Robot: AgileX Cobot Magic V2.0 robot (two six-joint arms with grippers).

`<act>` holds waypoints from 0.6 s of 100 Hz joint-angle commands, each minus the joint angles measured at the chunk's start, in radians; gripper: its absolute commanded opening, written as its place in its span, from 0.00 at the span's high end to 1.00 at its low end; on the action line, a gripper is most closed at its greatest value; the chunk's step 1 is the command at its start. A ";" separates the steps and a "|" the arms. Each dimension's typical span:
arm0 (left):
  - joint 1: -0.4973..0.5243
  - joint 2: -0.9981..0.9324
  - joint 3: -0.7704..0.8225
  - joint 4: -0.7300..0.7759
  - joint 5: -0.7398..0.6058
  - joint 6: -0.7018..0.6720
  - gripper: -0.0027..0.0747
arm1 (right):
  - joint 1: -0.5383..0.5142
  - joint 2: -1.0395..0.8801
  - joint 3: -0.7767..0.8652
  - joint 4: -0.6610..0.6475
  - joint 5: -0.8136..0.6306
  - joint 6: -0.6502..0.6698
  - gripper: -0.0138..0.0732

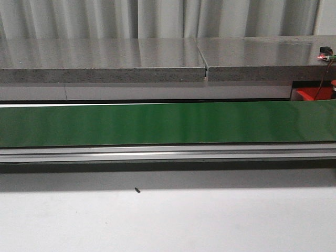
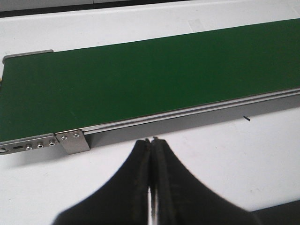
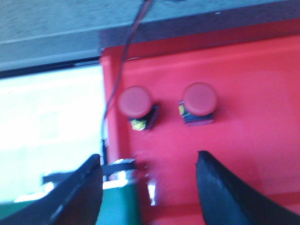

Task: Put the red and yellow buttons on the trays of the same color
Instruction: 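Raise the right gripper back above the belt's far end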

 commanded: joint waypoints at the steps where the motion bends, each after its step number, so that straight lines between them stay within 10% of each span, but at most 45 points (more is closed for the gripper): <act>1: -0.008 0.004 -0.026 -0.028 -0.059 0.001 0.99 | 0.029 -0.130 0.042 0.009 -0.046 -0.011 0.39; 32: -0.008 0.004 -0.026 -0.028 -0.059 0.001 0.99 | 0.158 -0.370 0.267 0.019 -0.049 -0.021 0.93; 60: -0.008 0.004 -0.026 -0.028 -0.059 0.001 0.99 | 0.217 -0.527 0.391 0.020 -0.027 -0.021 0.92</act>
